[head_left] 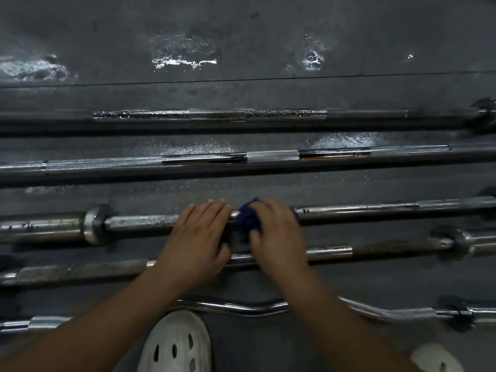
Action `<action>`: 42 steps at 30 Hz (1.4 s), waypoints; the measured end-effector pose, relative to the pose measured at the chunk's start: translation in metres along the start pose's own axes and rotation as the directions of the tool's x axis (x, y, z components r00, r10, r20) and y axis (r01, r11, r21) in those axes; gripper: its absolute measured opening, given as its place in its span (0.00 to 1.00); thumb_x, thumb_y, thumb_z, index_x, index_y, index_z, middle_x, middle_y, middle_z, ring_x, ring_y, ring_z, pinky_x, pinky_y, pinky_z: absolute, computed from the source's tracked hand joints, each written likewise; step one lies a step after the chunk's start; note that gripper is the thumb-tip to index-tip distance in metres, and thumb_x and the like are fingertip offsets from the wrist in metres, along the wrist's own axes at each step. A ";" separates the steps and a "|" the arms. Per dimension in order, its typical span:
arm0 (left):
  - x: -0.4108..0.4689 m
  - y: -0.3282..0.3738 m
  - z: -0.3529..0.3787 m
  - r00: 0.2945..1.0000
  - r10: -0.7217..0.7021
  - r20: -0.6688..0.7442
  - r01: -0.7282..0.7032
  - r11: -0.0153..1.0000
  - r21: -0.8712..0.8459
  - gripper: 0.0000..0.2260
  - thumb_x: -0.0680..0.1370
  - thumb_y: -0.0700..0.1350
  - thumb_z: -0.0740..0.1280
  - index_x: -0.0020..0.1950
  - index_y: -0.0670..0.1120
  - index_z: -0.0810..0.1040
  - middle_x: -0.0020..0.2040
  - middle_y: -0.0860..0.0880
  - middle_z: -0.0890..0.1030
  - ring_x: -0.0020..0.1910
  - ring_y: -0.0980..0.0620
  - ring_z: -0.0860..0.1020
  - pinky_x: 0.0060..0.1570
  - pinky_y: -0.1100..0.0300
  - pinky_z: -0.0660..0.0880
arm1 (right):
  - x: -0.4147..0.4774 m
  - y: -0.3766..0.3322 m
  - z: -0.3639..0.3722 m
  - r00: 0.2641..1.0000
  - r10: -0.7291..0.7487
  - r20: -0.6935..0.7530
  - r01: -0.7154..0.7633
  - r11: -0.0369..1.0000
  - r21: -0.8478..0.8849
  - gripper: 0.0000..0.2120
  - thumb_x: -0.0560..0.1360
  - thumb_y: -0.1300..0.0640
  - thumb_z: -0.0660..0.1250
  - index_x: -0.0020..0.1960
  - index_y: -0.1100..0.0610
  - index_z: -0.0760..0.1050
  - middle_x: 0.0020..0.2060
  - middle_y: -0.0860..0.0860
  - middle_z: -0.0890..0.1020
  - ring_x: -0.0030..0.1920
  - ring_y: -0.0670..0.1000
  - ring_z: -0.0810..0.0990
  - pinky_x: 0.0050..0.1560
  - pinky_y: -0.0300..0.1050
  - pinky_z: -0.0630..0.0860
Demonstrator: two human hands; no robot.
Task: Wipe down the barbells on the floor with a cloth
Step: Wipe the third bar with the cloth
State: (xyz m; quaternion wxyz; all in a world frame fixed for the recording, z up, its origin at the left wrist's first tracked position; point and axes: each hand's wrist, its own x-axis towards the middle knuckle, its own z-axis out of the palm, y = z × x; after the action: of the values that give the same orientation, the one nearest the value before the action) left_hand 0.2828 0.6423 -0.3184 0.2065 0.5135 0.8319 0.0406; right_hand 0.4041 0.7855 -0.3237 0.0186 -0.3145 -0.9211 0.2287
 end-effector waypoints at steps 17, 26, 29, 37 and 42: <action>-0.018 -0.002 0.012 0.999 0.017 -0.044 -0.018 1.000 -0.025 0.28 0.72 0.52 0.59 0.71 0.42 0.72 0.67 0.45 0.76 0.65 0.44 0.75 0.68 0.43 0.68 | -0.020 0.080 -0.036 0.941 0.318 -0.119 -0.328 0.942 -0.073 0.22 0.70 0.52 0.56 0.61 0.55 0.76 0.55 0.52 0.79 0.56 0.56 0.75 0.57 0.47 0.70; -0.021 -0.002 0.013 0.999 0.028 -0.031 -0.029 0.999 -0.016 0.28 0.74 0.52 0.58 0.72 0.42 0.70 0.68 0.45 0.75 0.66 0.45 0.73 0.70 0.45 0.65 | -0.003 0.045 -0.021 0.986 0.161 0.045 -0.157 0.984 -0.088 0.17 0.69 0.51 0.59 0.56 0.52 0.76 0.46 0.51 0.80 0.46 0.55 0.77 0.49 0.49 0.72; -0.019 0.001 0.016 0.999 0.002 -0.048 -0.003 1.000 -0.022 0.28 0.73 0.52 0.59 0.71 0.41 0.72 0.67 0.44 0.76 0.65 0.43 0.74 0.70 0.44 0.66 | -0.010 0.022 -0.006 0.968 0.236 -0.090 -0.243 0.967 -0.079 0.16 0.68 0.53 0.58 0.52 0.55 0.77 0.45 0.53 0.79 0.47 0.57 0.75 0.52 0.52 0.70; -0.028 -0.007 0.015 0.998 -0.047 -0.045 0.047 0.999 -0.006 0.29 0.74 0.51 0.57 0.72 0.39 0.71 0.69 0.41 0.74 0.68 0.41 0.72 0.72 0.46 0.62 | -0.024 0.009 -0.003 0.996 -0.066 0.057 0.064 0.998 0.028 0.27 0.64 0.57 0.64 0.63 0.52 0.74 0.61 0.51 0.77 0.58 0.52 0.73 0.64 0.48 0.68; -0.031 -0.009 0.012 0.999 -0.034 -0.036 0.034 0.999 -0.003 0.29 0.75 0.52 0.57 0.72 0.39 0.71 0.70 0.41 0.74 0.69 0.42 0.73 0.73 0.47 0.62 | -0.026 0.073 -0.028 0.962 0.263 -0.076 -0.264 0.964 -0.009 0.19 0.70 0.61 0.64 0.61 0.56 0.75 0.58 0.53 0.78 0.58 0.56 0.74 0.61 0.51 0.72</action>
State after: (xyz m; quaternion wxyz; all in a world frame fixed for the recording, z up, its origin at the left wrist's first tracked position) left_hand 0.2915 0.6096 -0.3228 0.1926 0.4982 0.8440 0.0475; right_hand 0.4713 0.8331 -0.3271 0.0189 -0.4427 -0.8719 0.2085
